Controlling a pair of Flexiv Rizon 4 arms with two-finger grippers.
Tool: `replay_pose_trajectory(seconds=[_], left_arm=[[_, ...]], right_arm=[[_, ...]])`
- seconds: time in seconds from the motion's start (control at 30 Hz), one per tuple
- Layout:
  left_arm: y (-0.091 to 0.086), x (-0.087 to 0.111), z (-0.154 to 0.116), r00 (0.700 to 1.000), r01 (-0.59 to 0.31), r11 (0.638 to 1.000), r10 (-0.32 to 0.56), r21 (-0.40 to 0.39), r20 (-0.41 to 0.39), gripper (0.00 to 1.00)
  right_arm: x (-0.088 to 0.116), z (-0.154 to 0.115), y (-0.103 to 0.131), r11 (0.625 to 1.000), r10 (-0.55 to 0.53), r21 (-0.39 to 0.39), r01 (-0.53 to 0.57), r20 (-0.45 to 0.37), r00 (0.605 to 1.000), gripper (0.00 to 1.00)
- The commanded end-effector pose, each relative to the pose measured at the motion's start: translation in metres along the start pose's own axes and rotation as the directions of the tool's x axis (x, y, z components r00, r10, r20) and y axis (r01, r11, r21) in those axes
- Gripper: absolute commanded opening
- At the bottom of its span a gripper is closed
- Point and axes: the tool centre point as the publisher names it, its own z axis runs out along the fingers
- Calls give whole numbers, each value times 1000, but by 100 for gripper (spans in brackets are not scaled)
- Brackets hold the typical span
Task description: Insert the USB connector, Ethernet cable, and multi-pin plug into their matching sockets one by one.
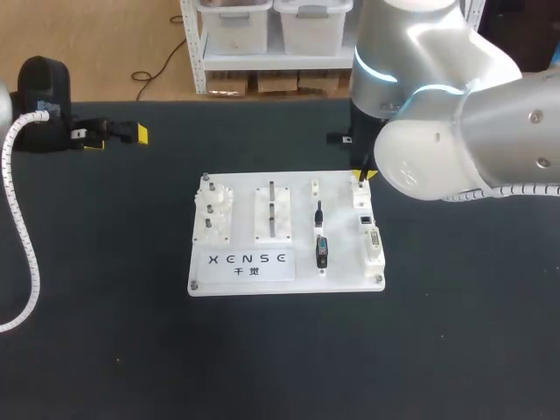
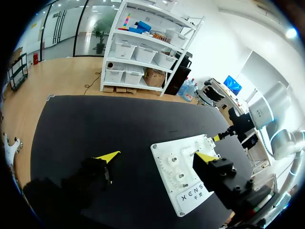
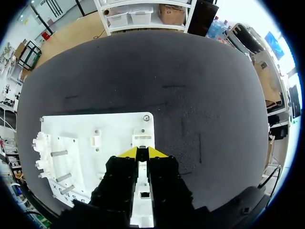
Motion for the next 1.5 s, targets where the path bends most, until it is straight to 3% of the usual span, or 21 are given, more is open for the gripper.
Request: replay_pose_trajectory(seconds=[0.03,1.5], left_arm=[[0,0,0,1000,0,1000,0,0,0,100],[0,0,0,1000,0,1000,0,0,0,100]], right_arm=[[1,6,-1,1000,-2,-1,2,1,1000,0],[7,-1,-2,999,14,-42,-16,-33,999,0]])
